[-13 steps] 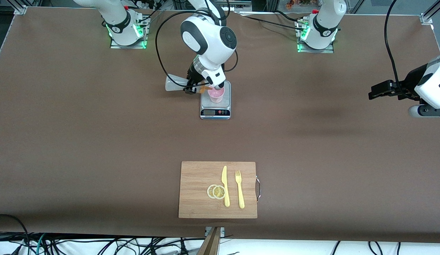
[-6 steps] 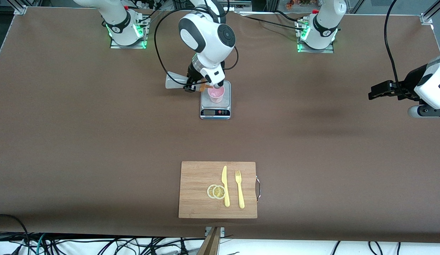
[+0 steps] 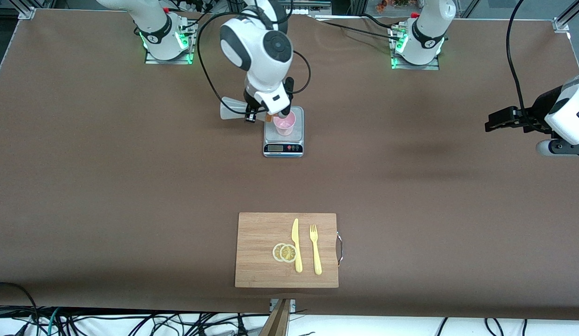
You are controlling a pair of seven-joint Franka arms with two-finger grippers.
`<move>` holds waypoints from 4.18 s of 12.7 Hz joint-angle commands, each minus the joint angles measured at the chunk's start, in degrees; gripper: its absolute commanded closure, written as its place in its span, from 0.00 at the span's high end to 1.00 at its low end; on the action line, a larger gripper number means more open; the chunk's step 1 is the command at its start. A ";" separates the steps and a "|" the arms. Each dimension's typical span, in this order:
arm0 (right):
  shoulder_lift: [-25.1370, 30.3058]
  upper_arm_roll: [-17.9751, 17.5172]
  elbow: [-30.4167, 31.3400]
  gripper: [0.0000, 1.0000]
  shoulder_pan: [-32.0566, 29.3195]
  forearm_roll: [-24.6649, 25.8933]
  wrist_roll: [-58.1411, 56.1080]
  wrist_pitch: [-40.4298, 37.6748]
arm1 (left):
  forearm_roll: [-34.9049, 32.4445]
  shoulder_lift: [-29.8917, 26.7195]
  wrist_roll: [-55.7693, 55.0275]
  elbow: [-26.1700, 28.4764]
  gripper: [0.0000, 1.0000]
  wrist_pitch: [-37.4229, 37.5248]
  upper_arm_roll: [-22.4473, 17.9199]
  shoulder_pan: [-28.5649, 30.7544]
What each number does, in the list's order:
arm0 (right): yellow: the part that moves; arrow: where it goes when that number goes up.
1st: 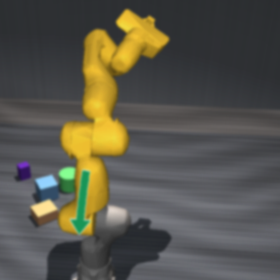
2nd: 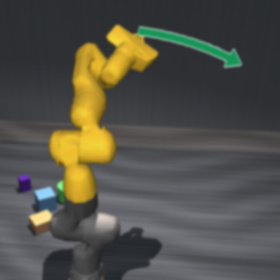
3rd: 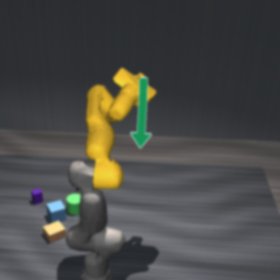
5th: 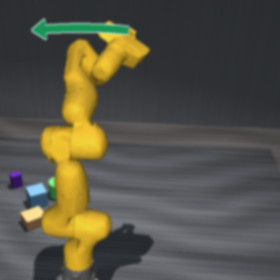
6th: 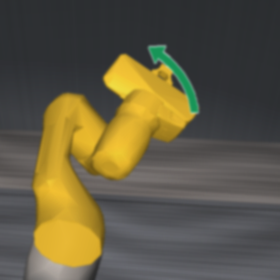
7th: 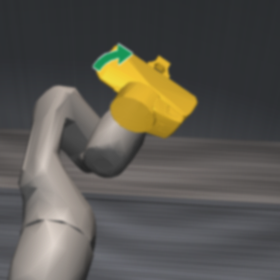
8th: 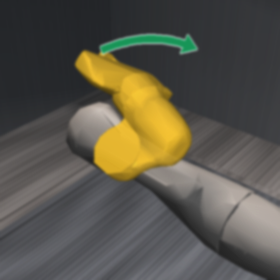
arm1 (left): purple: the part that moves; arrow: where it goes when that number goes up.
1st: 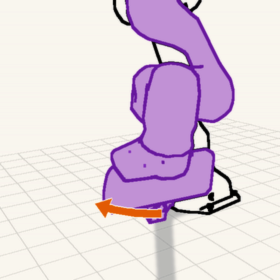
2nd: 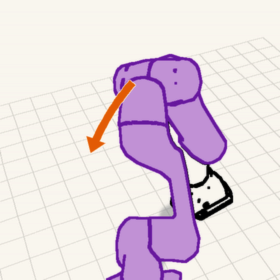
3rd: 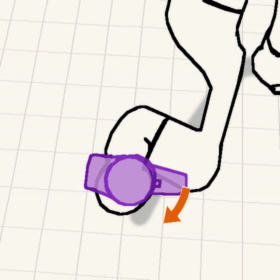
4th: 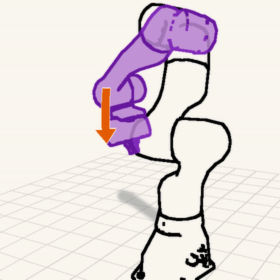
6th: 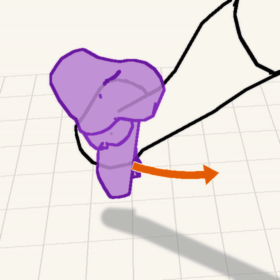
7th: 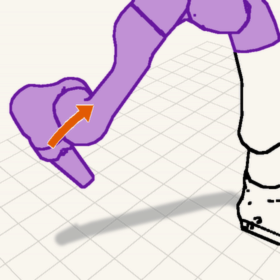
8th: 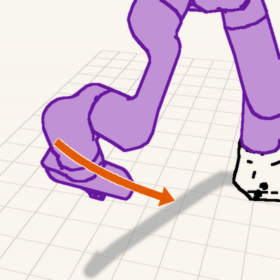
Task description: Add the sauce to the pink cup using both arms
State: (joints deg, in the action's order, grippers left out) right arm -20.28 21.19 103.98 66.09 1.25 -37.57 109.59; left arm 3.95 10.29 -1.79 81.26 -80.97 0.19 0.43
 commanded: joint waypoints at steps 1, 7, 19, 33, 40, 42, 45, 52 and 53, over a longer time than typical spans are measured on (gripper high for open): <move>3.32 4.72 2.81 0.20 0.26 -8.16 -9.67 2.21 | -0.70 0.35 1.70 -0.84 1.00 0.81 0.34 0.54; 4.73 18.25 2.81 0.20 -0.17 -33.65 -37.62 -2.52 | -0.87 0.35 1.61 -0.84 1.00 0.81 0.34 0.45; -9.40 20.21 1.40 0.20 -31.00 -63.38 -90.35 -32.74 | -0.70 0.35 1.70 -0.84 1.00 0.81 0.34 0.45; -29.64 4.65 -9.24 1.00 -56.86 -63.32 -112.29 -45.43 | -0.79 0.52 1.70 -0.84 1.00 0.81 0.34 0.45; -27.45 11.23 -13.18 1.00 -57.22 -57.60 -103.88 -46.04 | -0.79 0.61 1.70 -0.84 1.00 0.81 0.34 0.45; -26.30 14.22 -16.43 1.00 -56.78 -55.06 -97.99 -47.53 | -0.79 0.61 1.70 -0.84 1.00 0.81 0.34 0.37; -22.80 16.78 -20.91 1.00 -56.43 -51.10 -87.10 -49.99 | -0.79 0.61 1.70 -0.84 1.00 0.81 0.34 0.37; -12.24 16.87 -27.33 1.00 -51.68 -44.41 -51.59 -46.94 | -0.79 0.61 1.61 -0.93 1.00 0.81 0.43 0.37; -10.67 15.73 -27.60 1.00 -51.59 -41.54 -47.72 -44.40 | -0.79 0.61 1.61 -0.84 1.00 0.81 0.43 0.37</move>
State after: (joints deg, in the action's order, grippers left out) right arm -32.39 37.86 77.24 14.29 -43.88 -91.08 62.32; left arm 3.95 10.62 -1.49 81.27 -80.97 0.22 0.47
